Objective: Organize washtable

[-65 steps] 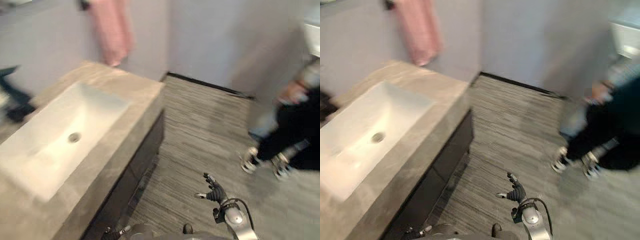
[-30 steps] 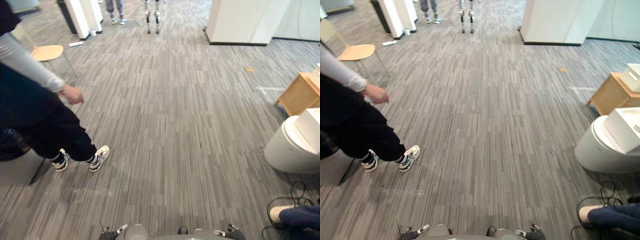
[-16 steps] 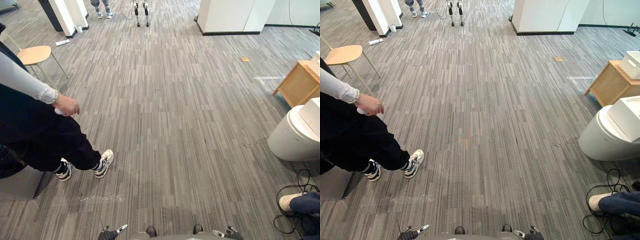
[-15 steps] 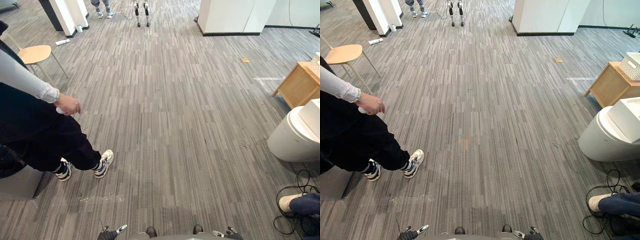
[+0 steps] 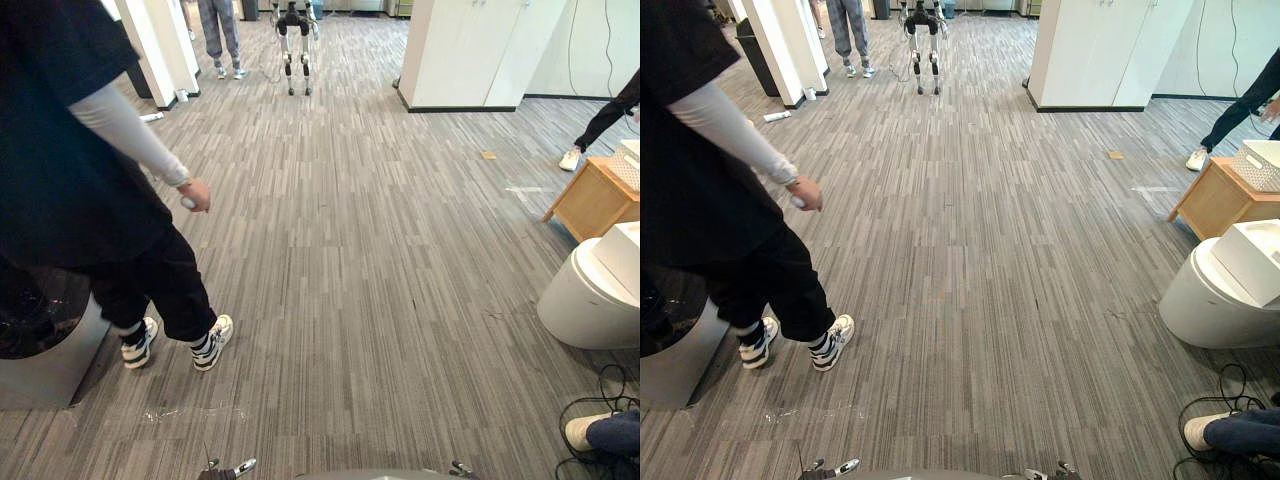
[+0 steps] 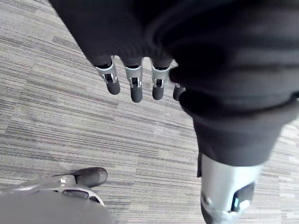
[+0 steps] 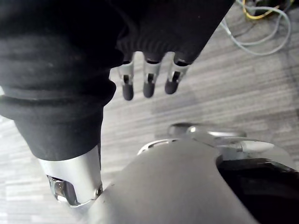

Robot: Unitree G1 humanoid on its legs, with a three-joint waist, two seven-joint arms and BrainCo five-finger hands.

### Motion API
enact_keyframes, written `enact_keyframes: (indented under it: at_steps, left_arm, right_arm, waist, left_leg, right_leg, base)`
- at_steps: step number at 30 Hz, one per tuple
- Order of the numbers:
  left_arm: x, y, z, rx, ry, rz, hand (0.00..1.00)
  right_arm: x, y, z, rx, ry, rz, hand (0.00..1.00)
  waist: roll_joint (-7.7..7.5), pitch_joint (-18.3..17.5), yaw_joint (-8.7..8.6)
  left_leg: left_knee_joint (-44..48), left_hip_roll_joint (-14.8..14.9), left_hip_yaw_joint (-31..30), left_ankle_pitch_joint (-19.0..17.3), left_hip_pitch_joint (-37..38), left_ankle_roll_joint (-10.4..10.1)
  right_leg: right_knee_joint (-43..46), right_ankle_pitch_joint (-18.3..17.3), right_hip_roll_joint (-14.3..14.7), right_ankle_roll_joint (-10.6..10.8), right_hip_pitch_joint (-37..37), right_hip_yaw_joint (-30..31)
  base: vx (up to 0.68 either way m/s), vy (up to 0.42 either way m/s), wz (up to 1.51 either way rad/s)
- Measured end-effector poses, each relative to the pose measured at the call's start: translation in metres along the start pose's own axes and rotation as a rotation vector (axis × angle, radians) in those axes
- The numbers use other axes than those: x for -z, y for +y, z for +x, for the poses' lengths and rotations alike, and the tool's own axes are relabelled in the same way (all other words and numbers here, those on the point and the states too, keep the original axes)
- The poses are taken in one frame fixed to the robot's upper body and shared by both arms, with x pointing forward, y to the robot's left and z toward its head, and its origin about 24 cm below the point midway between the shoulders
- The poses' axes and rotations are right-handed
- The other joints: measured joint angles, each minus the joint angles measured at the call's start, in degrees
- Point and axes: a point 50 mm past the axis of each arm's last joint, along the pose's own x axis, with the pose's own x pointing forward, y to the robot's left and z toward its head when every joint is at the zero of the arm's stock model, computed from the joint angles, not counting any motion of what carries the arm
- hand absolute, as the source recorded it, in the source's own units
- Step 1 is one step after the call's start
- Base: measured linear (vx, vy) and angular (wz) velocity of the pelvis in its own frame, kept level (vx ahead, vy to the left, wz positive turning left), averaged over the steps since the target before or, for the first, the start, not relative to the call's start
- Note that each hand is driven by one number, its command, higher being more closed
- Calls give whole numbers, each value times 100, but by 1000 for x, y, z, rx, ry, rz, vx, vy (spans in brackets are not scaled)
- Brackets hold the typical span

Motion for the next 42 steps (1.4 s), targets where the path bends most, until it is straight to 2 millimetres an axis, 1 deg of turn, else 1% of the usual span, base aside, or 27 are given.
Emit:
enact_keyframes:
  at_steps: [1,3,5,7,9,12,13,15,16,18,19,20,21,22,24,26,27,28,31,32,33,35,36,38,39,40,42]
  left_arm:
    - [-3,2,0,-5,-10,-23,0]
    - [-1,7,0,-20,-1,-56,0]
    - [5,9,-1,-39,26,-84,0]
    - [-6,8,2,-42,-2,-86,0]
    - [-10,2,2,-27,-9,-84,0]
    - [0,-15,-1,16,15,-72,0]
    - [-1,-17,-1,22,10,-68,0]
    - [-6,-7,0,3,-10,-56,0]
    - [-6,-6,0,1,-9,-54,0]
    - [-4,-1,1,-9,0,-53,0]
    - [0,3,0,-15,8,-43,0]
    - [0,4,0,-12,9,-30,0]
    - [-2,3,0,2,2,-7,0]
    - [-3,3,1,9,-1,1,0]
    - [-6,3,1,11,-7,2,0]
    - [-8,2,2,13,-12,-2,0]
    - [-10,0,2,17,-15,-6,0]
    - [-11,-3,2,24,-19,8,0]
    - [-12,-7,2,25,-23,-6,0]
    - [-9,-6,1,18,-15,-16,0]
    - [-7,-5,1,10,-7,-37,0]
    - [-2,-5,0,-8,13,-102,0]
    - [-1,-6,0,-10,16,-125,0]
    - [4,-8,-1,-31,41,-239,0]
    - [5,-8,-2,-39,45,-266,0]
    - [6,-7,-2,-52,48,-306,0]
    - [6,-1,-1,-65,46,-310,0]
  right_arm:
    - [-6,1,1,-6,-15,-7,0]
    - [-8,-2,1,-8,-24,-56,0]
    - [-8,0,1,-16,-31,-87,0]
    - [-12,5,2,-26,-40,-85,0]
    - [-19,2,3,-21,-58,-97,0]
    - [-28,-14,3,12,-81,-129,0]
    - [-34,-15,4,16,-94,-127,0]
    - [-26,-6,4,1,-76,-89,0]
    - [-26,-5,4,3,-74,-68,0]
    - [-25,-2,4,2,-76,-30,0]
    - [-26,2,3,-5,-85,-21,0]
    - [-25,3,3,-8,-84,-21,0]
    - [-22,2,3,-12,-76,-19,0]
    - [-20,3,2,-21,-72,-21,0]
    - [-21,3,2,-24,-75,-21,0]
    - [-24,3,3,-26,-88,-23,0]
    - [-26,3,3,-23,-98,-23,0]
    - [-29,1,3,-19,-107,-23,0]
    - [-22,-2,1,-3,-98,18,0]
    - [-19,-2,1,-2,-89,25,0]
    - [-14,0,0,-5,-74,43,0]
    - [-8,-3,-1,3,-58,69,0]
    - [-6,-7,-2,14,-53,82,0]
    - [-6,-12,-2,14,-51,91,0]
    - [-7,-13,-2,14,-54,86,0]
    - [-8,-14,-2,13,-56,67,0]
    - [-10,-7,-1,-13,-53,7,0]
  waist:
    - [-64,71,13]
    - [92,270,158]
    - [103,331,258]
    - [-79,475,307]
    - [-76,547,299]
    - [379,504,372]
    - [437,505,401]
    - [147,505,333]
    - [102,505,327]
    - [-39,505,339]
    - [-131,514,322]
    - [-90,540,287]
    - [-87,547,246]
    - [-97,548,270]
    - [-91,551,240]
    - [-63,558,104]
    - [-14,583,37]
    - [63,630,-1]
    - [140,659,-26]
    - [132,654,-29]
    - [107,635,-17]
    - [173,524,-17]
    - [285,493,2]
    - [441,472,-13]
    - [458,483,17]
    - [474,526,49]
    - [329,666,205]
  left_leg:
    - [1049,278,-57,-492,-470,-101]
    - [2354,846,0,-1116,-907,-121]
    - [2871,1121,56,-1181,-1016,-262]
    - [3396,1154,123,-990,-1370,-688]
    - [2786,992,139,-1005,-1575,-574]
    - [2196,931,156,-818,-1714,-359]
    - [2381,846,171,-866,-1916,-206]
    - [2874,580,241,-1138,-2050,188]
    - [3168,511,238,-1420,-2066,256]
    - [3055,345,357,-1583,-1704,319]
    - [2812,228,413,-1613,-1301,338]
    - [2690,191,371,-1633,-1084,356]
    - [2443,159,308,-1681,-657,433]
    - [2157,157,258,-1677,-227,466]
    - [1743,163,211,-1677,247,461]
    - [1499,188,125,-1673,510,405]
    - [1337,220,64,-1699,681,348]
    - [1174,271,21,-1738,916,251]
    - [752,430,-85,-1911,1612,-195]
    - [719,464,-104,-1972,1772,-303]
    - [756,523,-189,-2045,1972,-430]
    - [1393,911,-270,-1791,2056,-840]
    - [1737,1077,-335,-1663,1962,-860]
    - [3971,1622,-564,-189,1007,-313]
    - [4564,1801,-552,225,730,-310]
    - [5762,2238,-357,59,170,-85]
    - [6693,2351,-186,-541,-406,15]
  right_leg:
    - [118,-142,166,-170,-3,22]
    - [272,-237,503,-200,17,136]
    - [114,-237,746,-199,198,229]
    - [34,-234,595,-200,294,269]
    - [40,-260,413,-159,260,285]
    - [-133,-345,404,12,198,443]
    - [644,-596,334,182,-116,573]
    - [1541,-1321,29,469,-246,599]
    - [2106,-1453,-65,527,-390,639]
    - [3496,-1204,-246,621,-867,862]
    - [4487,-619,-358,569,-1221,948]
    - [4859,-256,-407,546,-1349,919]
    - [5450,-170,-411,321,-1484,751]
    - [5724,-479,-370,100,-1616,469]
    - [5515,-886,-269,-58,-1907,-8]
    - [4453,-1022,-161,-142,-2193,-435]
    - [3294,-915,-39,-126,-2312,-537]
    - [2037,-506,103,-61,-2336,-536]
    - [204,318,283,-39,-2301,-308]
    - [206,319,284,-57,-2275,-289]
    - [401,671,310,-156,-2278,-231]
    - [1417,1078,479,-423,-2386,-185]
    - [1592,903,609,-472,-2365,-231]
    - [1606,422,982,-616,-1890,-413]
    - [1478,347,1082,-671,-1695,-403]
    - [1232,216,1301,-769,-1248,-350]
    - [875,67,1435,-851,-490,-151]
  base:
    - [-30,-128,26]
    - [-58,-83,-25]
    - [19,-20,-24]
    - [85,-31,23]
    - [38,65,20]
    - [135,224,-23]
    - [313,179,-7]
    - [322,127,22]
    - [305,140,18]
    - [393,192,-2]
    - [363,128,-5]
    - [393,85,4]
    - [331,50,7]
    - [400,37,4]
    - [429,2,15]
    - [427,-27,39]
    - [477,-50,43]
    - [503,-57,39]
    - [639,-135,39]
    - [681,-193,42]
    - [912,-291,24]
    - [762,-282,16]
    - [702,-297,2]
    - [683,-279,-15]
    - [636,-230,-22]
    - [742,-250,-36]
    - [643,-190,-43]
